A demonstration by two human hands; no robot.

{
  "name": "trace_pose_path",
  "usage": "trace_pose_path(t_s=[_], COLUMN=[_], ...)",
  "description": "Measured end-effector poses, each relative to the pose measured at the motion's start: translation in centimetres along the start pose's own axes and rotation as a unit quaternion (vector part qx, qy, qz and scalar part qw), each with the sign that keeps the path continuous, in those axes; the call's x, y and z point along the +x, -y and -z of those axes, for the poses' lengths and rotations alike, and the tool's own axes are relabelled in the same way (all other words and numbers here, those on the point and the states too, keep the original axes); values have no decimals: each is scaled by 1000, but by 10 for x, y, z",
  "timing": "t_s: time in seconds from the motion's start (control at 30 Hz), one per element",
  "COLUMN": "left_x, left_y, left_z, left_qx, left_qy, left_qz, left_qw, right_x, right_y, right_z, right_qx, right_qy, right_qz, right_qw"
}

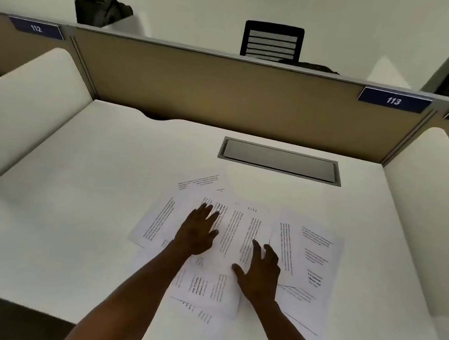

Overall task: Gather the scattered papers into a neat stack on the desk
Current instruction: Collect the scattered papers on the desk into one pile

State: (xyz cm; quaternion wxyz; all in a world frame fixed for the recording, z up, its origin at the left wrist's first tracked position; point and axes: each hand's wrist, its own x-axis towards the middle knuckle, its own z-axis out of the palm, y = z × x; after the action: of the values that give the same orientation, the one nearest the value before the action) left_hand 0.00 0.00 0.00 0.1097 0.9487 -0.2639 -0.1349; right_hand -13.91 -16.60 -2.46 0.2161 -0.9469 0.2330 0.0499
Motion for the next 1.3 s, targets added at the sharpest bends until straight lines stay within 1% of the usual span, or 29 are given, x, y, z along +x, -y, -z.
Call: trace_pose_path(t_s=[0.03,0.13,0.27,0.43,0.57,0.73,0.87,1.2,1.3], left_x=[11,38,66,98,109,120,121,128,131], left_y=[-3,-7,-2,6,9,7,5,5,5], left_z=[0,10,13,19,20,27,26,29,29], left_qx=[8,26,63,75,88,117,107,80,75], left_qy=[5,32,72,131,132,153,153,175,164], left_qz=[1,14,2,-12,-27,-52,-57,-76,-78], left_qw=[1000,999,995,988,987,980,981,978,981], right_x=[3,8,10,9,7,9,10,8,8], right_y=[-4,-17,-25,-29,-27,-21,-16,-14,-15], right_z=[-1,-5,-9,-16,-21,-23,-22,-25,-25], right_qx=[9,13,41,62,59,40,13,13,7], right_qy=[20,33,33,28,21,33,40,45,45], right_qz=[-1,6,15,12,1,-9,-18,-30,-32], right_qw=[1000,999,998,998,998,999,999,998,998])
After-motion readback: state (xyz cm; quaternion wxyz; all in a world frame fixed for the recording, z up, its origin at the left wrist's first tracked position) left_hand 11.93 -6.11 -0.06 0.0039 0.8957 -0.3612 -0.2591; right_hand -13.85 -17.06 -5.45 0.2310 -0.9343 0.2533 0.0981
